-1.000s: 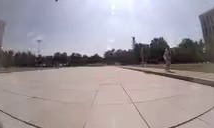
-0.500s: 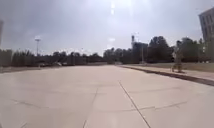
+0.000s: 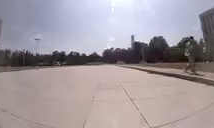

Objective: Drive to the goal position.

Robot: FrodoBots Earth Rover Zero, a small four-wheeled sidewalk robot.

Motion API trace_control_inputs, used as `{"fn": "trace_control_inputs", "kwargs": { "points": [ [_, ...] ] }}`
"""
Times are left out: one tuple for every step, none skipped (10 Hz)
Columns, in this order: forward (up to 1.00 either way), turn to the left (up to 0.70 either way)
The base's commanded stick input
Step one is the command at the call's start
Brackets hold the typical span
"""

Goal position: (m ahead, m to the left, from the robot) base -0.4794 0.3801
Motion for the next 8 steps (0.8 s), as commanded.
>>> {"fn": "trace_control_inputs", "kwargs": {
  "points": [
    [0.70,0.02],
    [0.70,0.02],
    [0.70,0.02],
    [0.70,0.02],
    [0.70,0.02],
    [0.70,0.02],
    [0.70,0.02],
    [0.70,0.02]
  ]
}}
